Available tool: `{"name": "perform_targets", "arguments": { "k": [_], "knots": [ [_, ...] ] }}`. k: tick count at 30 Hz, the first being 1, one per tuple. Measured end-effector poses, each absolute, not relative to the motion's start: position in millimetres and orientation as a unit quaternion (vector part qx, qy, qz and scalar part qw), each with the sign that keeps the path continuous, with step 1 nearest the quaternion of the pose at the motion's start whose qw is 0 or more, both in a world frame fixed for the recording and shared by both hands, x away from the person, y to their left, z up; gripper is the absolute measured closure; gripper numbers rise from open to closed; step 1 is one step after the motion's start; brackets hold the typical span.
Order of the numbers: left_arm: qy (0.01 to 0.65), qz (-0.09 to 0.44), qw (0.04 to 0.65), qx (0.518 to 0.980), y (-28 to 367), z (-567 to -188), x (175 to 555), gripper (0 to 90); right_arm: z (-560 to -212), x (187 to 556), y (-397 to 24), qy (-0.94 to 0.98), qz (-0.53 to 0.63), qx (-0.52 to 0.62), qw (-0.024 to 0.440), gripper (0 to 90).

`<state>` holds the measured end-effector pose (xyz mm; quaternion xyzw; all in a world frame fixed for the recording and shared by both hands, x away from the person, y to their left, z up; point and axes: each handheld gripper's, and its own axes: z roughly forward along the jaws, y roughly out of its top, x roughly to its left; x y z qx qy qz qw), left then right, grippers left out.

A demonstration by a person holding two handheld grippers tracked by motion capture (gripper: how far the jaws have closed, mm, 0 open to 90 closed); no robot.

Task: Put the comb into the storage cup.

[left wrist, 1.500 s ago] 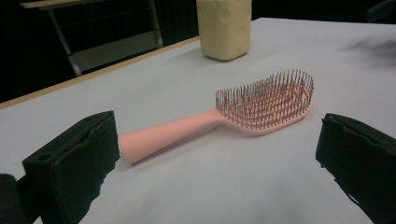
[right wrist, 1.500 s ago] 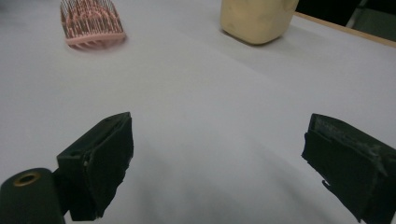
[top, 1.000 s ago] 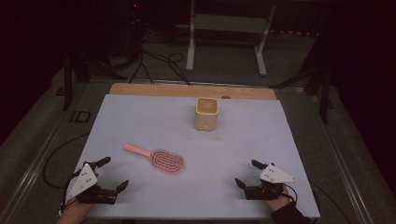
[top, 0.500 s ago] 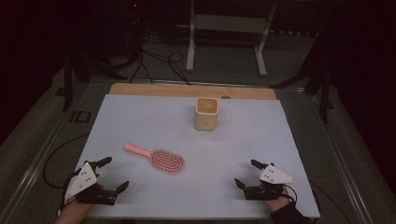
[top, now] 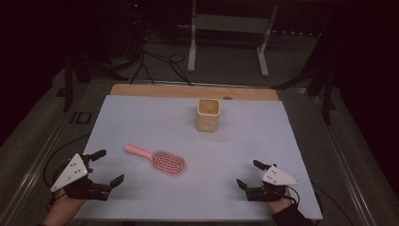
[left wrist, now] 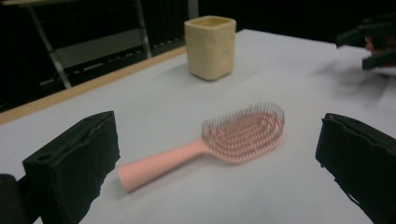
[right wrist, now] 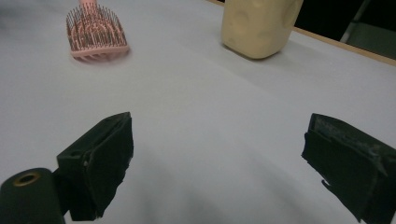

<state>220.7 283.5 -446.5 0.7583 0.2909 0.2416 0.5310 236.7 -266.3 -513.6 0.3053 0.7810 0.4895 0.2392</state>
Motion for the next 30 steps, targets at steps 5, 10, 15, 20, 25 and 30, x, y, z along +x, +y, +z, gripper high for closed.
{"name": "perform_targets", "arguments": {
  "k": [5,10,15,20,25,30],
  "knots": [
    [0.292,0.228,0.514,0.774,282.8,-434.7,228.4,0.0,-513.1,236.7,-266.8,0.779,0.49,0.306,0.243,8.6],
    [0.286,0.223,0.502,0.785,280.8,-425.4,238.9,0.0,-512.9,237.2,-266.6,0.779,0.491,0.304,0.245,8.5],
    [0.291,0.197,0.487,0.8,276.7,-419.5,252.8,0.0,-512.7,237.8,-267.5,0.778,0.491,0.307,0.244,8.5],
    [0.299,0.19,0.471,0.808,272.5,-416.7,269.0,0.0,-513.2,238.0,-266.7,0.78,0.491,0.305,0.242,8.5],
    [0.303,0.196,0.452,0.816,269.1,-418.9,287.7,0.0,-513.4,238.0,-265.8,0.781,0.49,0.304,0.24,8.6],
    [0.312,0.199,0.442,0.818,265.5,-423.7,305.7,0.0,-513.6,238.5,-265.7,0.78,0.492,0.303,0.238,8.6]
  ]
}}
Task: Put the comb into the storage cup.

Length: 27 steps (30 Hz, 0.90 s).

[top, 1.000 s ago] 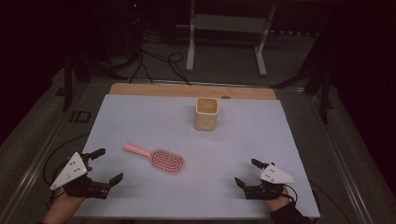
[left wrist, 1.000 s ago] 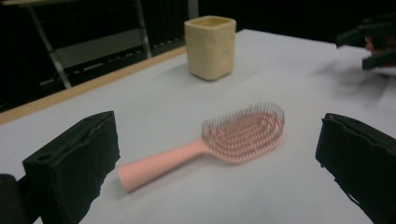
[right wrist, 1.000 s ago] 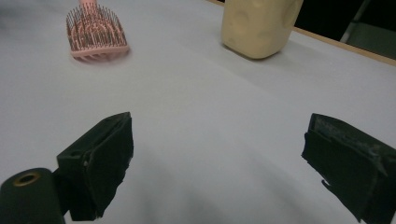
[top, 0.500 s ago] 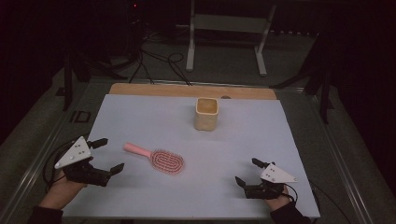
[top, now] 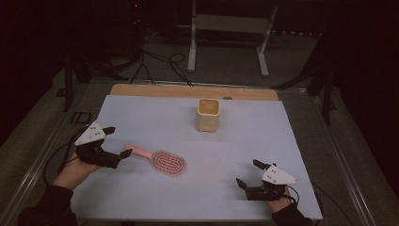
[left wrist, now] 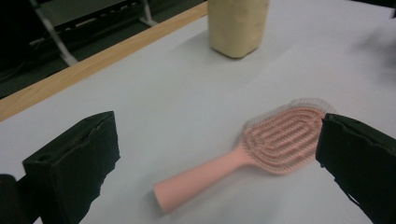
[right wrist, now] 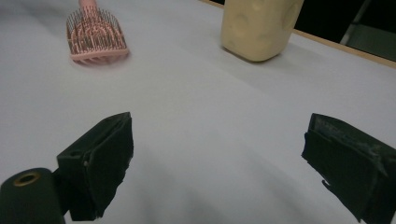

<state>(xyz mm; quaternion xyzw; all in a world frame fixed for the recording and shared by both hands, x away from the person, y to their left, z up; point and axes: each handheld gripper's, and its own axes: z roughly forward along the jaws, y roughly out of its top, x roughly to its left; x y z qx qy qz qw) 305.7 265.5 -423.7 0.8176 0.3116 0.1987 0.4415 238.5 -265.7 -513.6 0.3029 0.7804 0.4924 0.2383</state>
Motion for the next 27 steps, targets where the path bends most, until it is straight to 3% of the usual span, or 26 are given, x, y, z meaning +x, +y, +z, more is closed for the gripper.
{"name": "perform_targets", "arguments": {
  "k": [8,10,20,27],
  "knots": [
    [0.315,0.206,0.423,0.824,256.4,-432.4,327.9,7.3,-514.5,239.0,-263.6,0.785,0.491,0.296,0.235,8.5],
    [0.32,0.209,0.421,0.823,256.9,-434.9,332.8,13.8,-514.6,239.3,-263.7,0.784,0.492,0.297,0.234,8.6],
    [0.339,0.217,0.388,0.829,257.1,-448.2,355.5,25.7,-514.5,239.6,-261.6,0.786,0.496,0.291,0.228,8.6],
    [0.353,0.205,0.374,0.833,261.3,-457.1,367.6,49.3,-514.4,240.1,-262.3,0.784,0.499,0.292,0.227,8.6]
  ]
}}
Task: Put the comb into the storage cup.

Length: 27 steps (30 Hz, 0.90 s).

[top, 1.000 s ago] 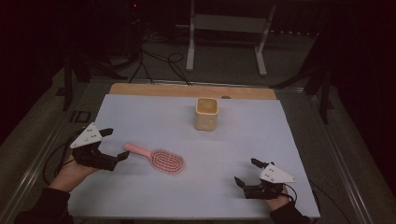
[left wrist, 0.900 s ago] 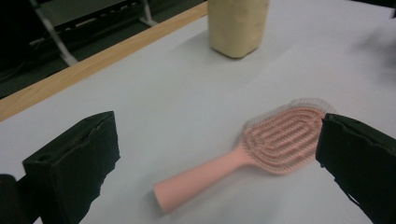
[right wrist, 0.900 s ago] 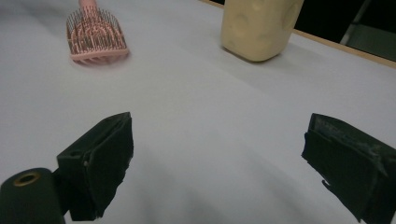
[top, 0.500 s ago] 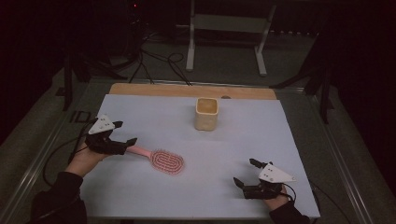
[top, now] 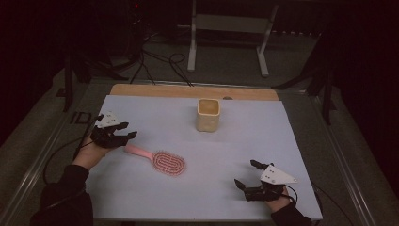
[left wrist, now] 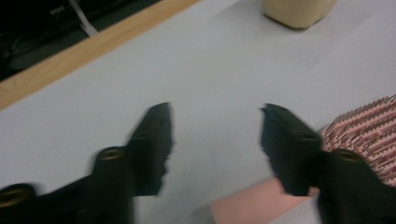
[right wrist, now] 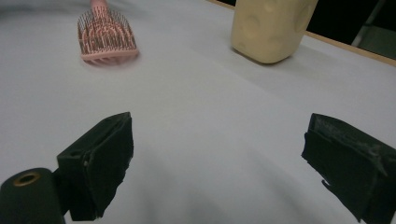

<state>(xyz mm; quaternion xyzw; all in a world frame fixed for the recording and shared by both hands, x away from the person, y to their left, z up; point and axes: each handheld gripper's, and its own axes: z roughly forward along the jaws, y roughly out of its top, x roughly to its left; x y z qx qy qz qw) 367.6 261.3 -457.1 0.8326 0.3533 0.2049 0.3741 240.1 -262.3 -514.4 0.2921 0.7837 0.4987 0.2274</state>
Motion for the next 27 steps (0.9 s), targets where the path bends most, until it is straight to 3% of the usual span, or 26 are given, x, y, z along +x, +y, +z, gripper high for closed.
{"name": "perform_targets", "arguments": {
  "k": [10,27],
  "knots": [
    [0.347,0.194,0.314,0.862,257.4,-477.3,379.1,89.0,-513.9,239.6,-261.7,0.785,0.499,0.288,0.229,8.8],
    [0.323,0.148,0.246,0.902,241.3,-494.7,391.4,90.0,-514.4,240.2,-260.2,0.785,0.501,0.288,0.224,8.8]
  ]
}}
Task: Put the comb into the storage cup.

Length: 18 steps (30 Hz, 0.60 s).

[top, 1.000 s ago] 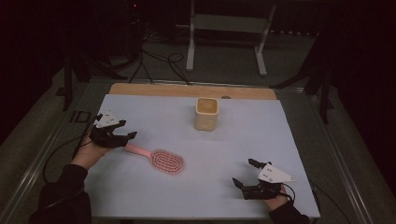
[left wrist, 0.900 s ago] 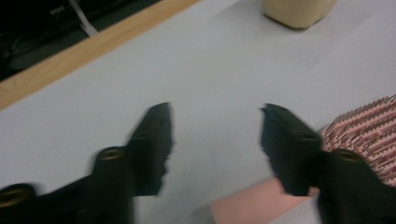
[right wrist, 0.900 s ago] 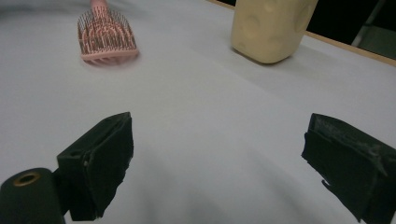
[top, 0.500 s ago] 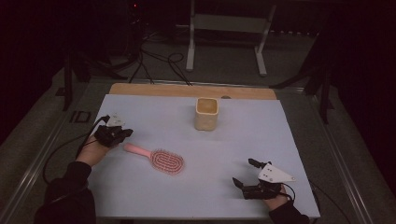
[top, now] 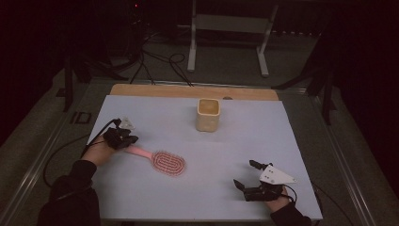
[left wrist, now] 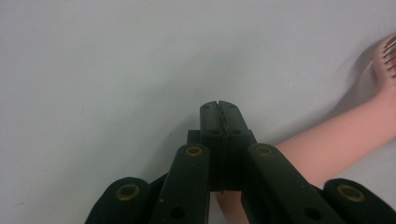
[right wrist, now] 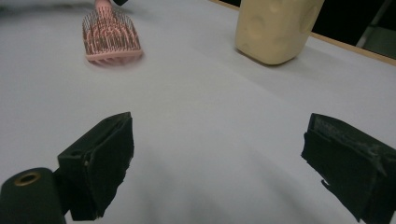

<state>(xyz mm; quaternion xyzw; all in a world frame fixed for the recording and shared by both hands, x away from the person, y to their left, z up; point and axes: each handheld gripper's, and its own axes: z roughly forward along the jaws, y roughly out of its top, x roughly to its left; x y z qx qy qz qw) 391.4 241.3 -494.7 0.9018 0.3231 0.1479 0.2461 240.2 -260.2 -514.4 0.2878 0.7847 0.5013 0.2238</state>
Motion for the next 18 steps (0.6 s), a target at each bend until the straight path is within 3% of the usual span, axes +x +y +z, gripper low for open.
{"name": "perform_targets", "arguments": {
  "k": [18],
  "knots": [
    [0.308,0.118,0.221,0.918,246.0,-497.8,370.3,90.0,-514.0,241.8,-261.2,0.783,0.501,0.294,0.222,8.8]
  ]
}}
